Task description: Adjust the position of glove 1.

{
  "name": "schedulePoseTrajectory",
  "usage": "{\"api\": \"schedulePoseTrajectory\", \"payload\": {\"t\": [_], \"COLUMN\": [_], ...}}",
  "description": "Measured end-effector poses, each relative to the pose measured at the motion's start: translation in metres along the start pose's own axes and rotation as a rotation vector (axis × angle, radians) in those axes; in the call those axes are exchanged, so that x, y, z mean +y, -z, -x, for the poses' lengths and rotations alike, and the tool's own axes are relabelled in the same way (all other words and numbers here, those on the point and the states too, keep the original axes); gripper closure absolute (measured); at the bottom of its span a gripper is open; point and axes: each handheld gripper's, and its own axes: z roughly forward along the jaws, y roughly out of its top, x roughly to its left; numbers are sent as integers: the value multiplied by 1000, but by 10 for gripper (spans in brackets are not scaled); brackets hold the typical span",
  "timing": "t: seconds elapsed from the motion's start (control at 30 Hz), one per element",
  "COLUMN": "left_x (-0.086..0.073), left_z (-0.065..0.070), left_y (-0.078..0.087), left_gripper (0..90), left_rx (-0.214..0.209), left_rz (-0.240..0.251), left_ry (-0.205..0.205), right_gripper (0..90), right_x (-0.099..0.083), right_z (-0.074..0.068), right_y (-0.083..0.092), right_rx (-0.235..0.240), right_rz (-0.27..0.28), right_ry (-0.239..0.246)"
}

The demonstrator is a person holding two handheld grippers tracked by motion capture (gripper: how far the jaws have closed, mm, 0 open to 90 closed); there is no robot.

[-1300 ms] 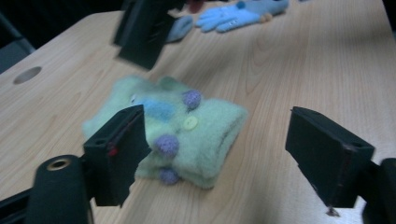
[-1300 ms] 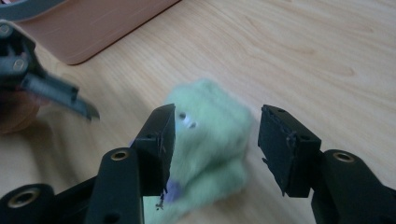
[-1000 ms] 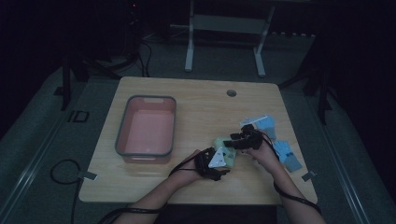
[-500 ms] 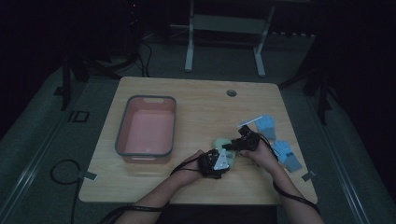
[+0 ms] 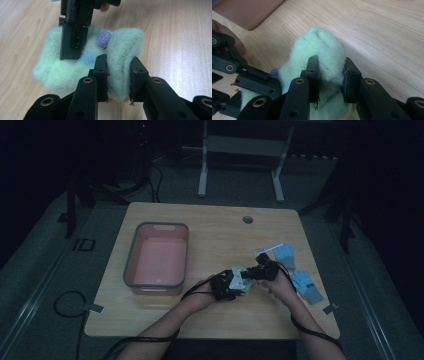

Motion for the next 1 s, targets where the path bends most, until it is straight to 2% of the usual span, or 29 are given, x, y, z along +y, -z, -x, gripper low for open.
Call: {"api": "schedulePoseTrajectory", "payload": {"t": [0.27, 0.47, 1.0], "left_x": [11, 20, 22], "left_z": [-9, -19, -36], "left_y": [21, 42, 86], "left_gripper": [737, 737, 737], "left_rx": [5, 17, 70], "left_rz": [-8, -8, -51], "left_ry": [-30, -49, -97], "right_gripper": [720, 719, 719], "right_x": [12, 30, 78], "right_z": [-7, -16, -46], "right_y": [11, 22, 23], "right_rx": [27, 39, 41], "right_rz": [46, 85, 96], "right_ry": [-7, -11, 61]}}
